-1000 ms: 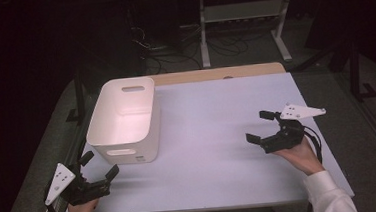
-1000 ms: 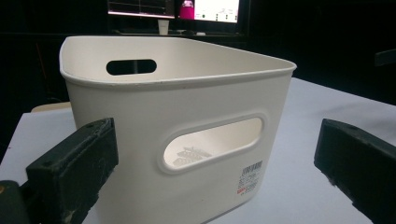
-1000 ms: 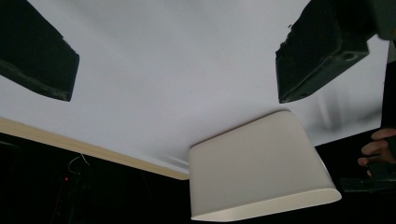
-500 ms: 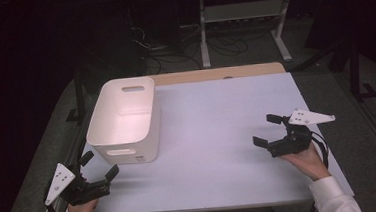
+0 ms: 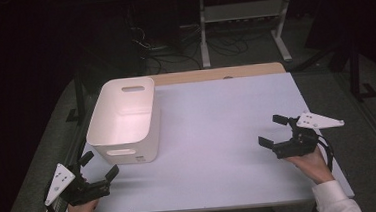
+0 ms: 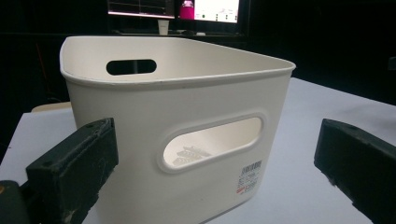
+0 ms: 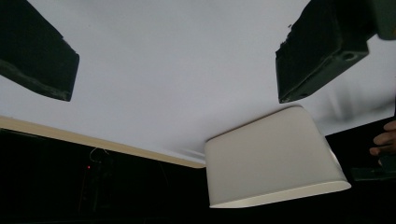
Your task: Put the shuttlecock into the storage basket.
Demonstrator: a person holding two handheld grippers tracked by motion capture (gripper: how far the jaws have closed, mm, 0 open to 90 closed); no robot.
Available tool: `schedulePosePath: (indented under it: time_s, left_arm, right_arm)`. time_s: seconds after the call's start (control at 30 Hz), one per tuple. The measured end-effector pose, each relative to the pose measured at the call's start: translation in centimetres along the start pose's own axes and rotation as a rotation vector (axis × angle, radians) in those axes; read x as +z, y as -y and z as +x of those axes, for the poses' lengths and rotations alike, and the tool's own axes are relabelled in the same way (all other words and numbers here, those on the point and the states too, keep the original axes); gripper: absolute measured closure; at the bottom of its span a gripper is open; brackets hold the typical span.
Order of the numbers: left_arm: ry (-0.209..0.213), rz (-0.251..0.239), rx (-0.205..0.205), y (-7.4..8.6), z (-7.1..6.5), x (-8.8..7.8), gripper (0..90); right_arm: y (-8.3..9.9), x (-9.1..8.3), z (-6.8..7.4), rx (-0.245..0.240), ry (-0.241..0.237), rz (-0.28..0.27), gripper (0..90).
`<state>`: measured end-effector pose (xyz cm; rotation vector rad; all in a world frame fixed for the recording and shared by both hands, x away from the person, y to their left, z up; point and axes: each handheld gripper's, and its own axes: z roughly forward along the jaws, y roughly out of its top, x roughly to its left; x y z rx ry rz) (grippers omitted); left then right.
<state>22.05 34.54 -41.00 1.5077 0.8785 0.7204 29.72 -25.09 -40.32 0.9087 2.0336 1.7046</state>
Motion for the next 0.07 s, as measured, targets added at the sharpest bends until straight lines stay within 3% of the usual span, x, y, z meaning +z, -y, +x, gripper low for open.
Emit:
schedulePosePath:
  time_s: [0.07]
  left_arm:
    - [0.000, 0.000, -0.001, 0.00, 0.00, 0.00, 0.0]
  right_arm:
    - [0.04, -0.01, 0.02, -0.004, 0.001, 0.004, 0.0]
